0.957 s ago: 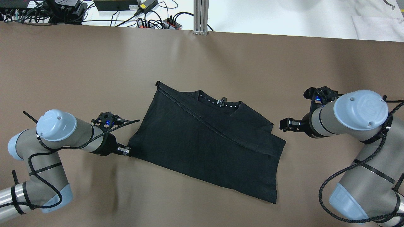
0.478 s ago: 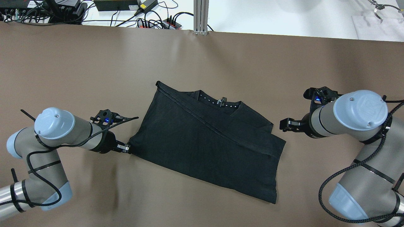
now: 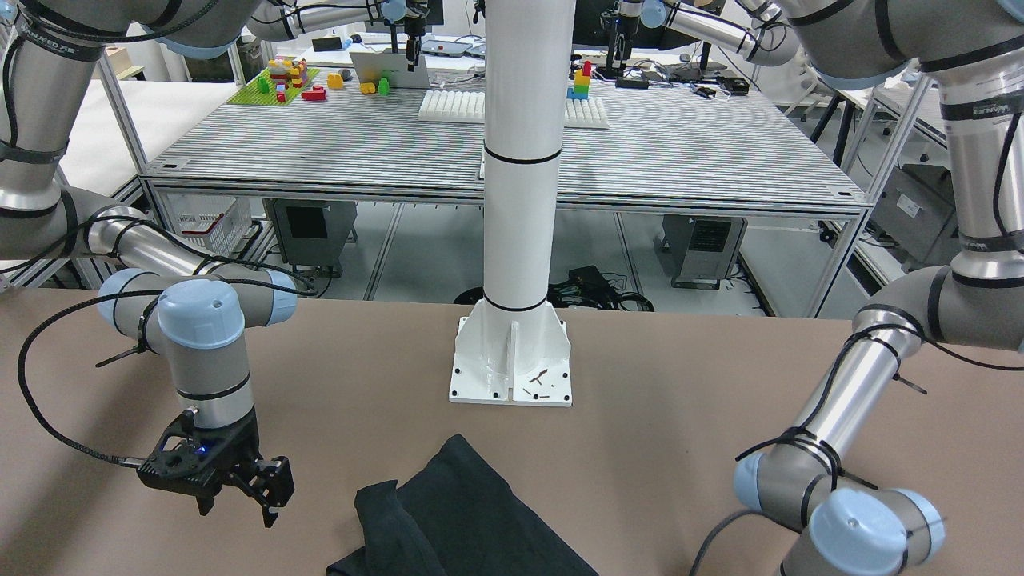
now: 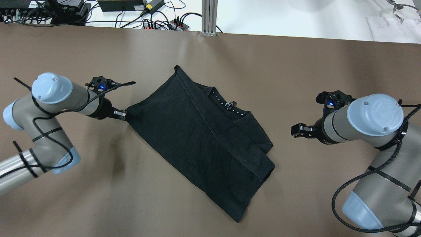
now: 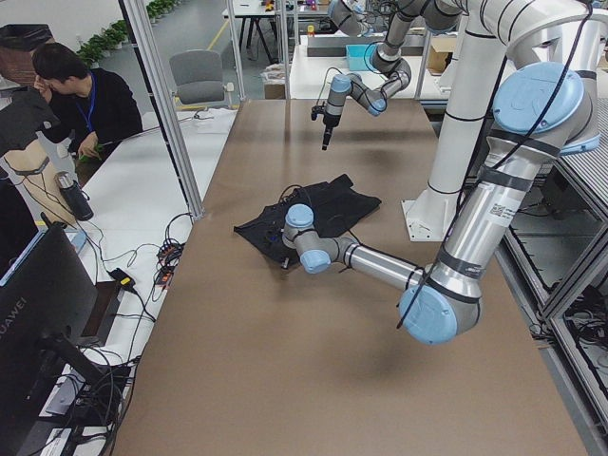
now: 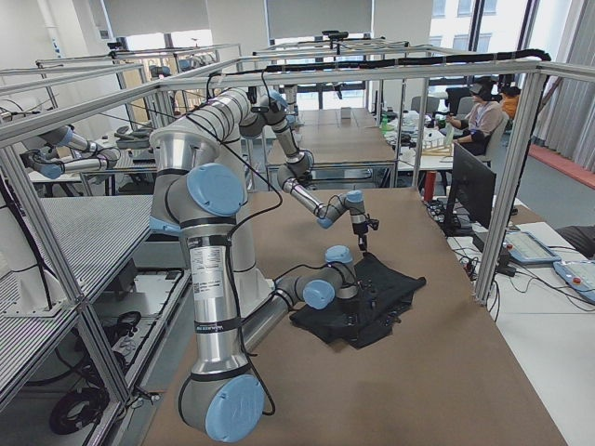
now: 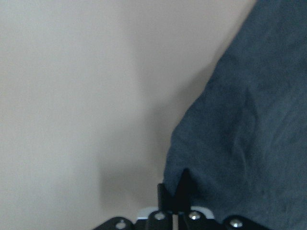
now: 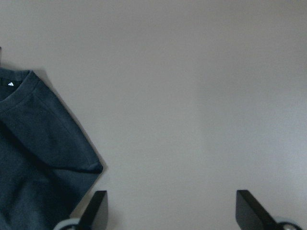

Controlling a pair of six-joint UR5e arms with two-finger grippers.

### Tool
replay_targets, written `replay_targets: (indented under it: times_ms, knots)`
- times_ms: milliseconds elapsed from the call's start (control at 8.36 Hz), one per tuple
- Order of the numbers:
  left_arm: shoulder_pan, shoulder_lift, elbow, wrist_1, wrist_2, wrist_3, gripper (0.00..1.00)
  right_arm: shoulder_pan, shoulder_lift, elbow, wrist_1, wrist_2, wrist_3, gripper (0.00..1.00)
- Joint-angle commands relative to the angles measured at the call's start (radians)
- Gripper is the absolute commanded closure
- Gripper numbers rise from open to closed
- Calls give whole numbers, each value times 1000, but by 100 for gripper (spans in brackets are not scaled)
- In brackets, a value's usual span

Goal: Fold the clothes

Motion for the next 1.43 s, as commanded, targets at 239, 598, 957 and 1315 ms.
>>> replay_targets:
  times_ms: [239,598,957,1315]
  knots:
    - [-48,-533,661,-6,194,82,100,-3,0,-1,0,0,1,6]
    - [-24,-602,715,-17,241,134,90,-16,7,-10,0,-3,1,6]
    - [-55,-547,627,-57,223,191,5,-31,17,-16,0,-6,3,6]
    - [-99,-447,493,-53,103,189,5,-66,115,-111,0,-12,254,8]
